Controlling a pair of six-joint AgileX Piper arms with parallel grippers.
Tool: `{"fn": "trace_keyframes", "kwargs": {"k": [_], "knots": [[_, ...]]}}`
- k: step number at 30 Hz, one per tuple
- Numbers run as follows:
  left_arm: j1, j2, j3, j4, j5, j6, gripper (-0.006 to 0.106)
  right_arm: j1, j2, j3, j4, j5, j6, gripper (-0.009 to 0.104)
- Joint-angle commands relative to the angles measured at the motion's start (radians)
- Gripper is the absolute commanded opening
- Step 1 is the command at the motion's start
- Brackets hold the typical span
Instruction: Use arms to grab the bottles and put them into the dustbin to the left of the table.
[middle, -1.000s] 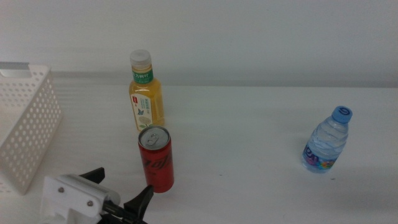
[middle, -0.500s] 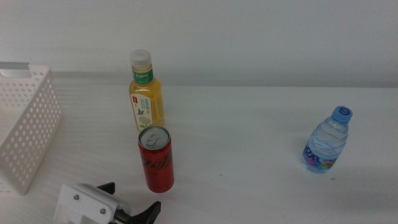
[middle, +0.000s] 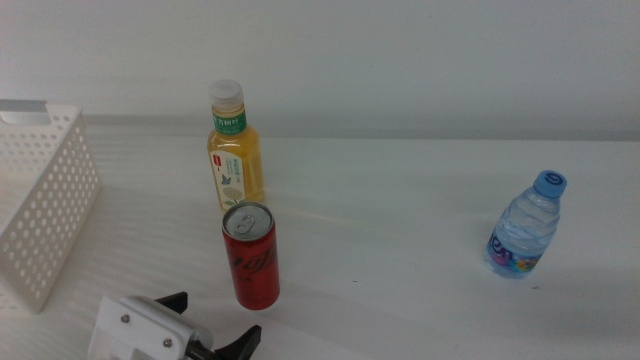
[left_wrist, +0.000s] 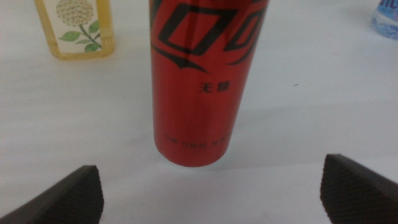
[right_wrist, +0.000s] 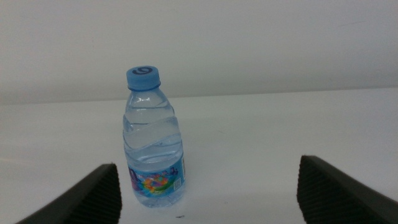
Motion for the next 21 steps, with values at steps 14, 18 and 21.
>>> {"fn": "trace_keyframes", "kwargs": {"k": [14, 18, 21], "knots": [[-0.005, 0.005, -0.182, -0.041, 0.082, 0.026, 0.094, -0.006, -0.039, 0.042, -0.002, 0.001, -0.007, 0.076], [-0.005, 0.007, -0.215, -0.041, 0.128, 0.026, 0.094, -0.006, -0.039, 0.042, -0.002, 0.001, -0.007, 0.076], [-0.005, 0.007, -0.227, -0.041, 0.149, 0.026, 0.094, -0.006, -0.039, 0.042, -0.002, 0.001, -0.007, 0.076]]}}
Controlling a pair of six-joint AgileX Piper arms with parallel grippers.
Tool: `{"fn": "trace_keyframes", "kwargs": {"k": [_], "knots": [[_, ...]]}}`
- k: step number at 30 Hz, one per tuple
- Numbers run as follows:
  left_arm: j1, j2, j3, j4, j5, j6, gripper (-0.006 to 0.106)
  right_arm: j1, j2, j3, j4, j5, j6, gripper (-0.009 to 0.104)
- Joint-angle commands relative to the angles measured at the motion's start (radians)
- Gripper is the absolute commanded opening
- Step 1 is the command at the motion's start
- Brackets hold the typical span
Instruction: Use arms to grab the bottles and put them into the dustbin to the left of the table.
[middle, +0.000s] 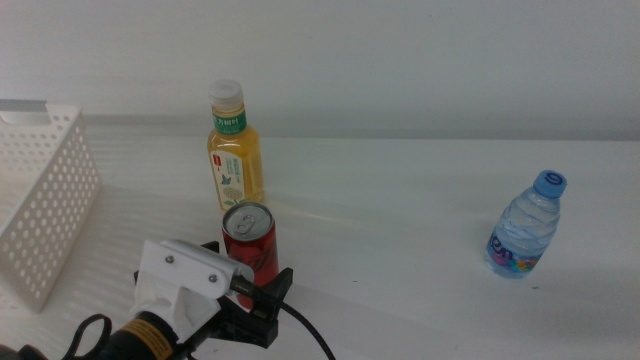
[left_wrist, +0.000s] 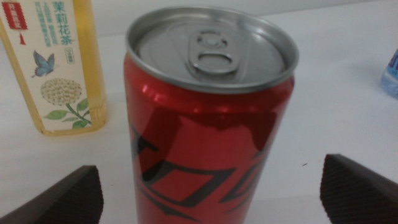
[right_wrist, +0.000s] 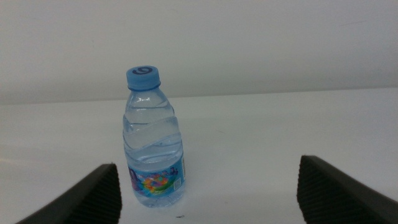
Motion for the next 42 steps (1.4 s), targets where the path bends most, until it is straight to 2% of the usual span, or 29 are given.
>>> {"fn": "trace_keyframes", "kwargs": {"k": [1, 10, 21, 29, 36, 42], "knots": [[-0.005, 0.002, -0.011, -0.011, 0.022, -0.001, 0.094, -0.006, -0.039, 0.042, -0.002, 0.001, -0.007, 0.076], [-0.005, 0.002, -0.034, -0.052, 0.048, -0.001, 0.094, -0.006, -0.039, 0.042, -0.002, 0.001, -0.007, 0.076], [-0.005, 0.002, -0.074, -0.052, 0.111, 0.048, 0.094, -0.006, -0.039, 0.042, -0.002, 0.001, -0.007, 0.076], [-0.005, 0.002, -0.074, -0.106, 0.109, 0.048, 0.094, -0.006, -0.039, 0.042, -0.002, 0.001, -0.007, 0.076], [-0.005, 0.007, -0.076, -0.106, 0.096, 0.024, 0.094, -0.006, -0.039, 0.042, -0.002, 0.001, -0.007, 0.076], [-0.005, 0.087, -0.076, -0.079, -0.051, -0.002, 0.094, -0.006, -0.039, 0.042, -0.002, 0.001, -0.007, 0.076]]}}
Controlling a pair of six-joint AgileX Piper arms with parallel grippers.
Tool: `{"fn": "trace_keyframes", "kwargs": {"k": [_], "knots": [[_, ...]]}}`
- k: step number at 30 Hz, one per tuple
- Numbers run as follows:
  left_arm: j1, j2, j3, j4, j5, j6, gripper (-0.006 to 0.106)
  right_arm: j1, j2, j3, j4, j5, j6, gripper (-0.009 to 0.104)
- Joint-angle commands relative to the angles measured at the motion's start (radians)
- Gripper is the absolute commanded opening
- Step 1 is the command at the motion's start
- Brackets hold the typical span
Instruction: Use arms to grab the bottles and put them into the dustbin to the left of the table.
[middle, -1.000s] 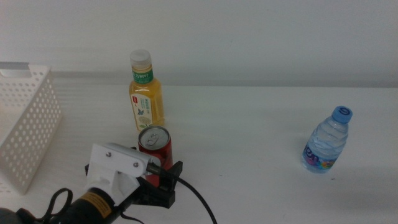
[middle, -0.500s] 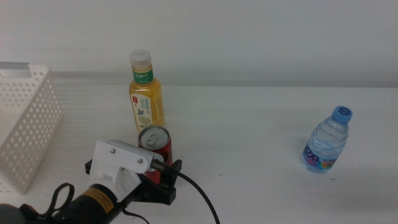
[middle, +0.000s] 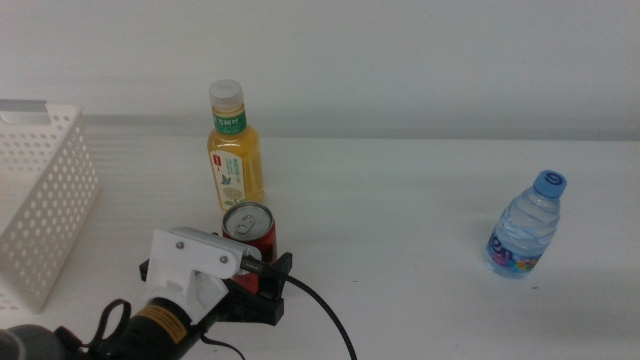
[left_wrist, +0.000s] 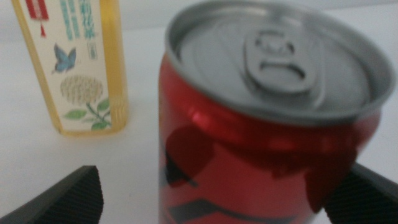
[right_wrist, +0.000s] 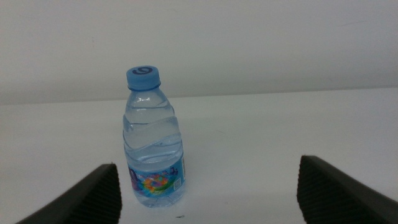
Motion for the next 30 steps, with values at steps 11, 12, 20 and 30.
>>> {"fn": "trace_keyframes", "kwargs": {"k": [11, 12, 20, 30], "knots": [[-0.005, 0.075, -0.115, 0.009, 0.034, -0.014, 0.094, -0.006, -0.039, 0.042, -0.002, 0.001, -0.007, 0.076], [-0.005, 0.079, -0.122, 0.007, 0.038, -0.014, 0.094, -0.006, -0.039, 0.042, -0.002, 0.001, -0.007, 0.076], [-0.005, 0.119, -0.156, -0.008, 0.044, -0.017, 0.094, -0.006, -0.039, 0.042, -0.002, 0.001, -0.007, 0.076], [-0.005, 0.138, -0.157, -0.017, 0.041, -0.017, 0.086, -0.006, -0.039, 0.042, -0.002, 0.001, -0.007, 0.076]]}}
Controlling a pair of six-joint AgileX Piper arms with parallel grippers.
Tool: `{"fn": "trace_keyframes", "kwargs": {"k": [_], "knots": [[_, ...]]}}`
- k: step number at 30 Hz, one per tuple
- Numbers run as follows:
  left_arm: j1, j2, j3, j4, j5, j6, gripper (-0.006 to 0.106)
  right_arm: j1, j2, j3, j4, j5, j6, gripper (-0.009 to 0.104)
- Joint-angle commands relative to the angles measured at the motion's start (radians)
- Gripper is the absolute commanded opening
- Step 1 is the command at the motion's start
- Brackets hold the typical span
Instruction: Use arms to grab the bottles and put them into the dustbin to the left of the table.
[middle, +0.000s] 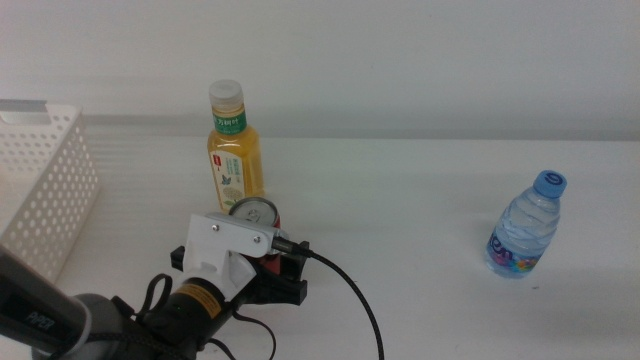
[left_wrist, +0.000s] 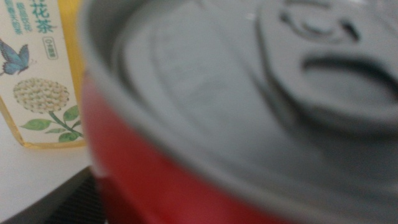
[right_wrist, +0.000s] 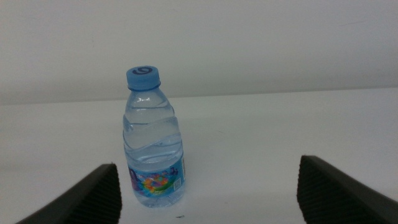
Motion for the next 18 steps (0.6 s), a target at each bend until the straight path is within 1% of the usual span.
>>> {"fn": "trace_keyframes", "kwargs": {"k": [1, 4, 6, 9, 14, 18], "knots": [[-0.005, 0.004, -0.003, -0.013, -0.002, -0.009, 0.083, -0.006, -0.039, 0.042, -0.002, 0.001, -0.007, 0.076], [-0.005, 0.004, -0.003, -0.008, -0.002, -0.009, 0.073, -0.006, -0.039, 0.042, -0.002, 0.001, -0.007, 0.076], [-0.005, 0.004, -0.003, -0.005, -0.002, -0.009, 0.062, -0.006, -0.039, 0.042, -0.002, 0.001, -0.007, 0.076], [-0.005, 0.004, -0.003, -0.005, -0.002, 0.011, 0.042, -0.006, -0.039, 0.042, -0.002, 0.001, -0.007, 0.076], [-0.005, -0.034, 0.0, 0.014, 0.016, 0.056, -0.001, -0.006, -0.039, 0.042, -0.002, 0.001, -0.007, 0.076], [-0.005, -0.147, 0.001, 0.009, 0.16, 0.119, -0.002, -0.006, -0.039, 0.042, -0.002, 0.001, -0.007, 0.076]]}}
